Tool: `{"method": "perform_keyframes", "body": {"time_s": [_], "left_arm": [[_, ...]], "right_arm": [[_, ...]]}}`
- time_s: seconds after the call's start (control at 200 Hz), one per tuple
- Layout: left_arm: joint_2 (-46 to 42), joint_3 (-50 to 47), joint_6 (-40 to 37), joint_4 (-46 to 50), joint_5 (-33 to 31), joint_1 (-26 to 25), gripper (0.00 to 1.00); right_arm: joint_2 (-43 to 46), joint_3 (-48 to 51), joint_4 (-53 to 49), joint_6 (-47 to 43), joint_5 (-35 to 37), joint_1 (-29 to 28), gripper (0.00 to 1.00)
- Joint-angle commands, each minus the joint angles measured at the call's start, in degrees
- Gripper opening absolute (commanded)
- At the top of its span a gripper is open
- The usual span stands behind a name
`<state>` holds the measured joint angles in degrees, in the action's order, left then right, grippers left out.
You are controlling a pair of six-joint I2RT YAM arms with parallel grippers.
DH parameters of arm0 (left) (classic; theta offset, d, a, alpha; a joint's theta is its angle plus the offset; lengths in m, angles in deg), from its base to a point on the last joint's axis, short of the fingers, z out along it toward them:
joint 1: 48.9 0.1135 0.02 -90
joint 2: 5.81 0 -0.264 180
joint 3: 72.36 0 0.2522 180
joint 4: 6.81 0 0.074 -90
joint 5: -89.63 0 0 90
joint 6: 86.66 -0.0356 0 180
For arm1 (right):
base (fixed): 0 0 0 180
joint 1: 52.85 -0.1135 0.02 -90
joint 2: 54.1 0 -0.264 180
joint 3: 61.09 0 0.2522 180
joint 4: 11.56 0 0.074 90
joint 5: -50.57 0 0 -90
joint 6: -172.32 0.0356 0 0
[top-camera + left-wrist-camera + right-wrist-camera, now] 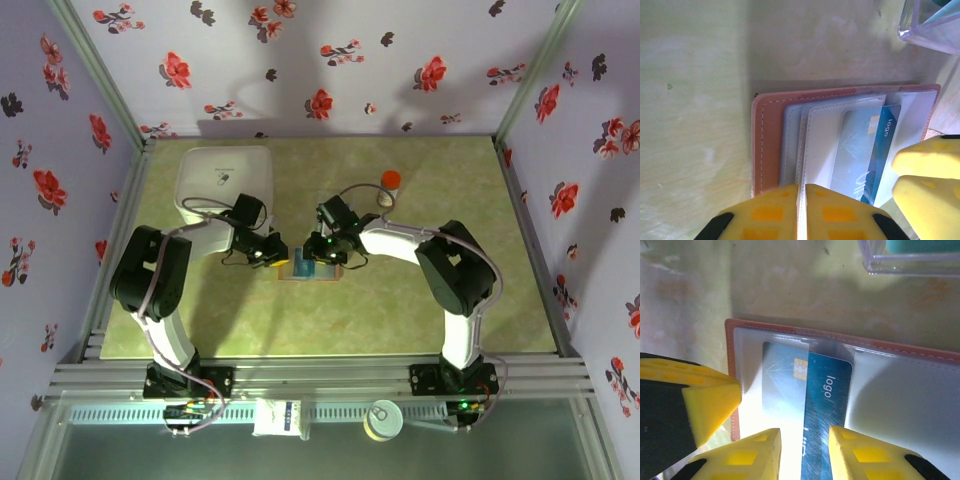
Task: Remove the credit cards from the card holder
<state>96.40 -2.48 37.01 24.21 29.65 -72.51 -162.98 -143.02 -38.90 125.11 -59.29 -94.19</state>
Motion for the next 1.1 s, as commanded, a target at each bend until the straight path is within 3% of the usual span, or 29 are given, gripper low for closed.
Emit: {"method": "perform_keyframes", "body": {"time_s": [0.0, 0.45, 0.705, 1.095], "left_arm": [[-2.69, 0.39, 0.11, 1.32, -0.95, -0.25, 0.11], [0.05, 3.03, 0.52, 1.53, -0.46, -3.89, 0.06], [2.18, 2.73, -0.34, 2.17, -1.94, -4.07, 0.00], [2.28, 2.20, -0.41, 2.04, -3.01, -4.07, 0.00]], "right_arm": [[1.90, 1.35, -0.97, -0.64, 1.43, 0.56, 0.32], [0.65, 1.96, 0.15, 0.67, -0.42, 0.65, 0.32], [-0.27, 2.38, 1.05, 1.05, -1.14, 0.74, 0.32], [-1.86, 2.94, 3.18, 2.25, -2.61, 0.91, 0.31]]}}
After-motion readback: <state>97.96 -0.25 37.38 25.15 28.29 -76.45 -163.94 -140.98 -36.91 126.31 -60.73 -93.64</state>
